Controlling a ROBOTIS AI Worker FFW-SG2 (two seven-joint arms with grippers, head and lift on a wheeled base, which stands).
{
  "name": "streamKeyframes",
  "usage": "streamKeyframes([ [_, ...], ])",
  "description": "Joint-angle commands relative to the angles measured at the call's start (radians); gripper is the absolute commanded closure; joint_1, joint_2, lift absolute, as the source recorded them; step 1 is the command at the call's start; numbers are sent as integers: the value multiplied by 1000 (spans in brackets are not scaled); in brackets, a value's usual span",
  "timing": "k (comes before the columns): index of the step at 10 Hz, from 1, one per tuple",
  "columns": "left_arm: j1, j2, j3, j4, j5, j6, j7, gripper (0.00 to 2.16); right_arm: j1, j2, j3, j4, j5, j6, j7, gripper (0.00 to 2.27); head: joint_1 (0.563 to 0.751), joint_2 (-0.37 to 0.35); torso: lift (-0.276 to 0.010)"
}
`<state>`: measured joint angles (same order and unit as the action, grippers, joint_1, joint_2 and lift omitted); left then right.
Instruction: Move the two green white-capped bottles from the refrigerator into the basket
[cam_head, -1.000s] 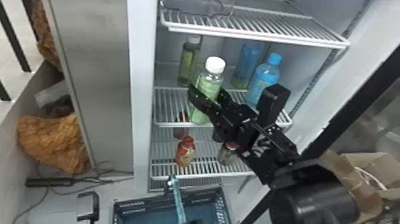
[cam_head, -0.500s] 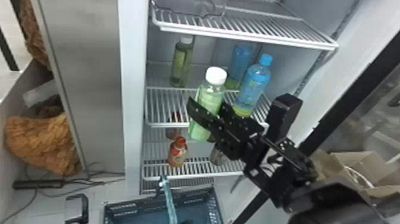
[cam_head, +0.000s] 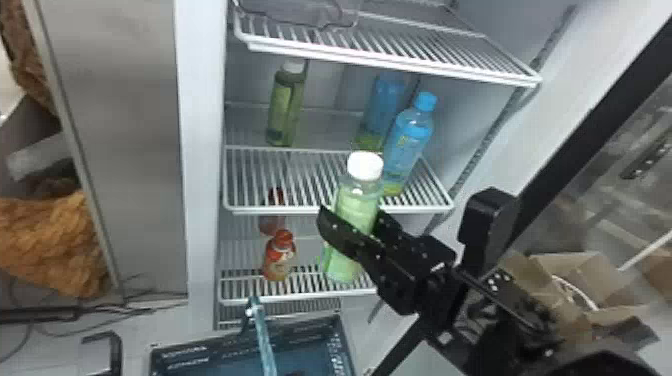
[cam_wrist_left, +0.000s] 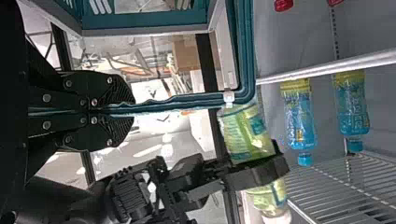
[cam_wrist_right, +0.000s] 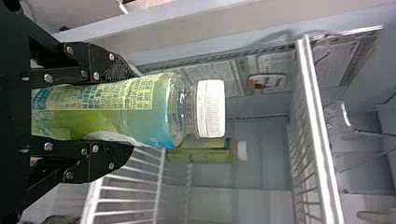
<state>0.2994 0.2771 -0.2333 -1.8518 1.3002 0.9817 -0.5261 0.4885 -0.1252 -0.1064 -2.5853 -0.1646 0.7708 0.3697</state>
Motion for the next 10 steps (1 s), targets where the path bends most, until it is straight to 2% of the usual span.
streamKeyframes([
  [1,0,1,-2,0,-2,0,0,1165,44,4,-15,-35,3,34,2,800,695,-350,-4],
  [10,-7,5,-18,0,-4,12,2,1165,184,6,-31,-96,-3,245,29,800,695,-350,-4],
])
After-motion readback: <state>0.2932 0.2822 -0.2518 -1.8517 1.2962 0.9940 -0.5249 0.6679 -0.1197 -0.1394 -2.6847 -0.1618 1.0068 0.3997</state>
